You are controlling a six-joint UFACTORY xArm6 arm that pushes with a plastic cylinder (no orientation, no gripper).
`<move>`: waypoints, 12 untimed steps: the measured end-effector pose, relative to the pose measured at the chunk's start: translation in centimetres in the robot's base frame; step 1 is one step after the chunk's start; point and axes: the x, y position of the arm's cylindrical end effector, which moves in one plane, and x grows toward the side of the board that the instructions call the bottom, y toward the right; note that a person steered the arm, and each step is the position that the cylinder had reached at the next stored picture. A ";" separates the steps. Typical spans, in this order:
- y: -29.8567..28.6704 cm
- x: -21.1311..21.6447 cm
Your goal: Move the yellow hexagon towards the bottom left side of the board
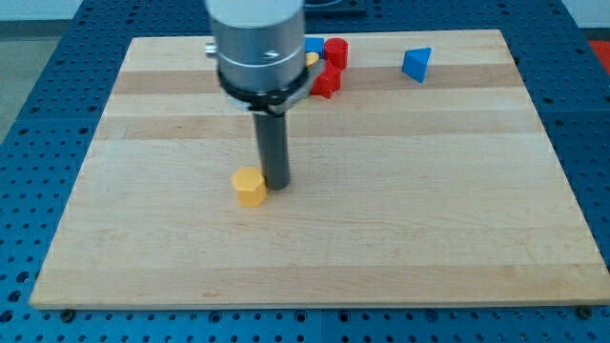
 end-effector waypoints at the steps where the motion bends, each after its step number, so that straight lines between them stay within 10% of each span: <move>1: -3.4 0.0; 6: -17.0 4.0; 8: -13.5 -2.8; 12: -12.8 6.9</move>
